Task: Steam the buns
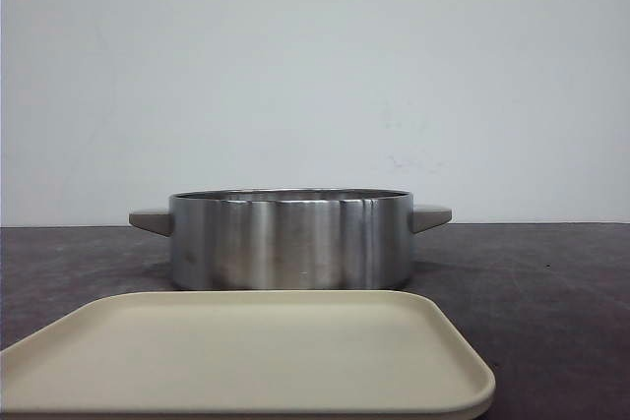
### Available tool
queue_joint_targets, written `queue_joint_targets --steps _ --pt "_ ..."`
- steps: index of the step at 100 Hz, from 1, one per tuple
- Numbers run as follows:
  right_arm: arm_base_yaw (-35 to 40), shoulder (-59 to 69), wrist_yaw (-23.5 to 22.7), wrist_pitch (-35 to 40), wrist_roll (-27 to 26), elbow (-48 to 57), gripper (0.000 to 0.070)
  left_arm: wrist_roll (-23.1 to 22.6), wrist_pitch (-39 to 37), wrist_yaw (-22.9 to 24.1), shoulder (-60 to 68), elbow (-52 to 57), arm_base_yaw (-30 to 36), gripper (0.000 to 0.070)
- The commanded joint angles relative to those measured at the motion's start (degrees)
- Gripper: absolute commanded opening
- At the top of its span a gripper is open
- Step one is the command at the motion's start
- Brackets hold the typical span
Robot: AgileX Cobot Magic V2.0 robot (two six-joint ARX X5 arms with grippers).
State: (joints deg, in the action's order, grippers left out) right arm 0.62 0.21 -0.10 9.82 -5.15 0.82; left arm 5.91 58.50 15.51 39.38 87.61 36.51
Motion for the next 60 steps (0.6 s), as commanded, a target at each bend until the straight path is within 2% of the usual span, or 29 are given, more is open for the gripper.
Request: queue_joint_targets --steps 1,20,60 --pt "-0.13 0.00 -0.09 0.50 -0.90 -0.15 0.0004 -0.33 -0.68 0.15 0.33 0.81 0.42 0.0016" --pt "-0.11 0.00 -1.46 0.20 -0.63 -0.15 0.0004 -0.33 -0.68 0.13 0.33 0.81 0.42 0.0016" --pt "-0.11 0.00 -1.40 -0.79 -0.66 -0.11 0.0004 -0.33 -0.68 0.13 0.33 0.81 0.42 0.0016"
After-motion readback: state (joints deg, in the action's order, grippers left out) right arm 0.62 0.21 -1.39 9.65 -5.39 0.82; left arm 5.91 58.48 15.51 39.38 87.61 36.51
